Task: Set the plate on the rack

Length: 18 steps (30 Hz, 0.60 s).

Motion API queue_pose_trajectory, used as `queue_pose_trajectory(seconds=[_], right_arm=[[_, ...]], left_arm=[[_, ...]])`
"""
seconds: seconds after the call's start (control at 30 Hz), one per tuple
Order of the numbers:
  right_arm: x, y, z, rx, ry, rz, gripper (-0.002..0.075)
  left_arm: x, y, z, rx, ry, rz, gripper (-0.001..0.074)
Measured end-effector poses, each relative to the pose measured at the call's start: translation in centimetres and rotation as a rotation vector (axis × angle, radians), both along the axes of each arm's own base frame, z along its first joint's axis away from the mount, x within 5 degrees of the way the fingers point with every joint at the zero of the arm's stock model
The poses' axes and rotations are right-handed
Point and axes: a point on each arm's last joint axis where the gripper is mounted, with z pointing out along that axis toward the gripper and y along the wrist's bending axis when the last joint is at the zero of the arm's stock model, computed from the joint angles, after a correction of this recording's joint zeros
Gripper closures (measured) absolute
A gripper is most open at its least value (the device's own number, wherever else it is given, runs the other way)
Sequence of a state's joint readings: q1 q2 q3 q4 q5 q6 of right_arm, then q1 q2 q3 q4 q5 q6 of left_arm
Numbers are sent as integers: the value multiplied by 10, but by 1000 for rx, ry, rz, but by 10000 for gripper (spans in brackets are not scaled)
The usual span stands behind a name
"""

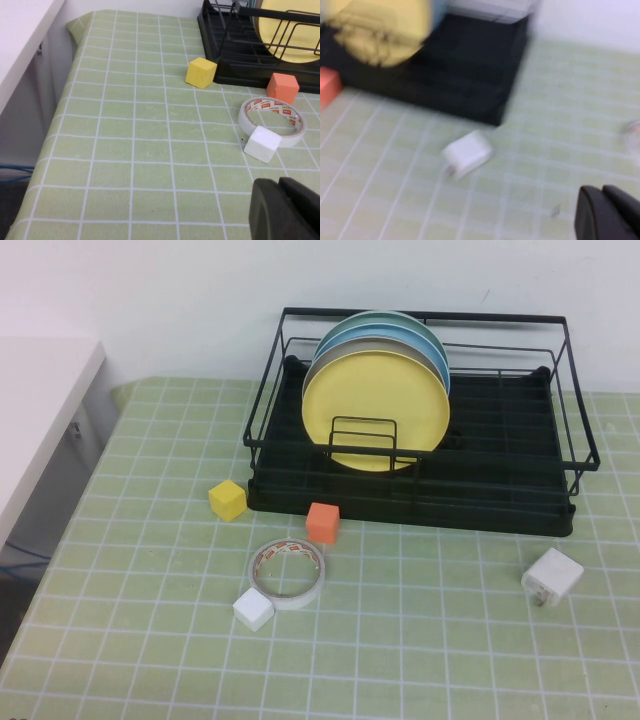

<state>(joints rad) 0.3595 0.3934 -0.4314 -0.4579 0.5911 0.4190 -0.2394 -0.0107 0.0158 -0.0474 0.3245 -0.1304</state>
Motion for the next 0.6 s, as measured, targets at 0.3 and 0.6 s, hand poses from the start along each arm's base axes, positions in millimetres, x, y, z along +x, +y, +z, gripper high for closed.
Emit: queue_pose_trajectory(seconds=[0.3,0.6], right_arm=[[-13,-21,-29,97,-254,-295,726],[-20,-27,-59,85,-272,-399,726]], left_arm=[[0,0,0,0,0,0,736],[0,0,0,0,0,0,736]])
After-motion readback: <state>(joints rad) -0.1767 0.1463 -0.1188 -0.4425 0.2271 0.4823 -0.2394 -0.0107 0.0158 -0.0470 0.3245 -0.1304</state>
